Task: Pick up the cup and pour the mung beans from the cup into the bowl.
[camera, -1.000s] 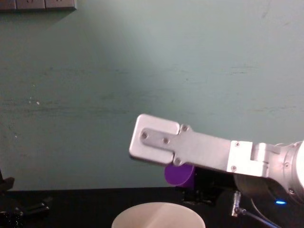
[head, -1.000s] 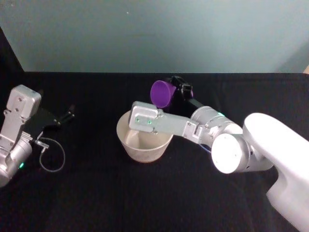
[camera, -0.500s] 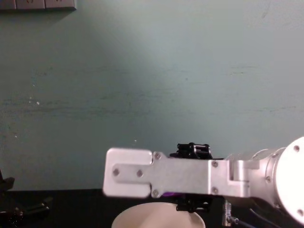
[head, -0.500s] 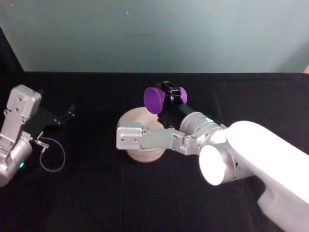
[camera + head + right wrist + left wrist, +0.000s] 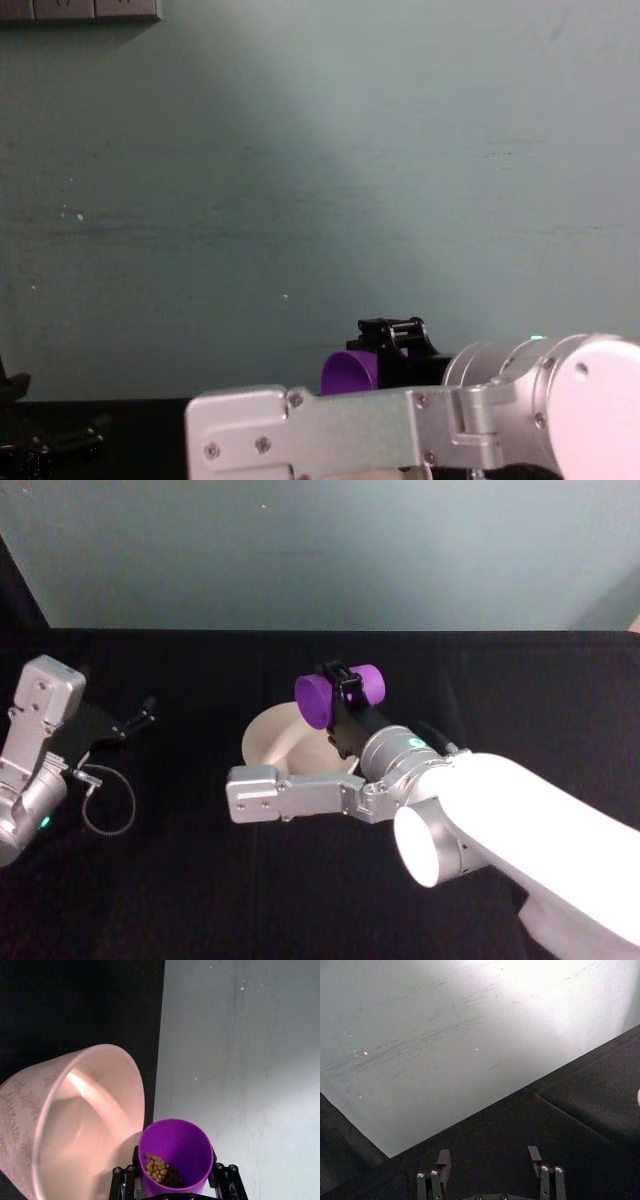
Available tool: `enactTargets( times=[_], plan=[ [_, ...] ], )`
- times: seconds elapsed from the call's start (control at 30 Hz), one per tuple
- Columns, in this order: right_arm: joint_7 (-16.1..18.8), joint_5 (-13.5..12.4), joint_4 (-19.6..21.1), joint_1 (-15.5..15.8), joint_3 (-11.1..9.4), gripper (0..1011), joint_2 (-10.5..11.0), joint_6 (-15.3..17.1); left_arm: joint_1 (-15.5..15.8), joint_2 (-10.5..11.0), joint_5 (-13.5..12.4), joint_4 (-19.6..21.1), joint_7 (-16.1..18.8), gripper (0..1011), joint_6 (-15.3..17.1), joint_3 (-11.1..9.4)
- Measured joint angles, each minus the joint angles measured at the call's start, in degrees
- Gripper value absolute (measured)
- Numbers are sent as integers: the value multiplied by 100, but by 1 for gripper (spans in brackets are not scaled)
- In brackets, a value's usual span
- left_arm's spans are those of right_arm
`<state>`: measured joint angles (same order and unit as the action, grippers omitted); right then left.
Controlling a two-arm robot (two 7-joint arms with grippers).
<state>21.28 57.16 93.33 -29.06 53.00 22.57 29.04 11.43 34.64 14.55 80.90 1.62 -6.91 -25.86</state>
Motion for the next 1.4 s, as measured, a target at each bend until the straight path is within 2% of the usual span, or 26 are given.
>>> enactTargets(
  times=[0.6,1.4],
  plan=[
    [249,708,-22,2,153,723,-34,45,0,0,0,0,0,1000,0,0],
    [447,1158,-21,138,60,723,-163,-87,0,0,0,0,0,1000,0,0]
  ],
)
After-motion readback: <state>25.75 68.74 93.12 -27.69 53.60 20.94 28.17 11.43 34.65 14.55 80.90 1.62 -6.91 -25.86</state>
